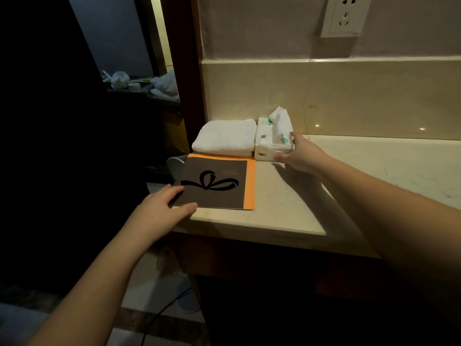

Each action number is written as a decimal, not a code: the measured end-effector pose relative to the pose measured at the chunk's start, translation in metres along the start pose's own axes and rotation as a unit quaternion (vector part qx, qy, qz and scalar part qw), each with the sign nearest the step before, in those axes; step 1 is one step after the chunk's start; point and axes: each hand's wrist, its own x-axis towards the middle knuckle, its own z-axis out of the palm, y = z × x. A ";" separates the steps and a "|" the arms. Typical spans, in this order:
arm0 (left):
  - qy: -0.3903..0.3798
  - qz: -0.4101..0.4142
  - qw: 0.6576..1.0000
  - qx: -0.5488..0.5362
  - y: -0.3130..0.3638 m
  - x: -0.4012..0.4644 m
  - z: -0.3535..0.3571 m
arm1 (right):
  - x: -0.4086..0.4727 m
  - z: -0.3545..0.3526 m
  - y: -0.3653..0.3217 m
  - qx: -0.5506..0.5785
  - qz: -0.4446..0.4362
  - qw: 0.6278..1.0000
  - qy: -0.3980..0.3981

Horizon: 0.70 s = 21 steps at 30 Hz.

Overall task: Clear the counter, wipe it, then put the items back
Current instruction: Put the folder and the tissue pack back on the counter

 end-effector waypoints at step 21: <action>0.000 0.277 0.949 -0.153 0.198 -0.135 0.052 | -0.269 -0.147 0.134 -0.161 -0.110 0.981 0.006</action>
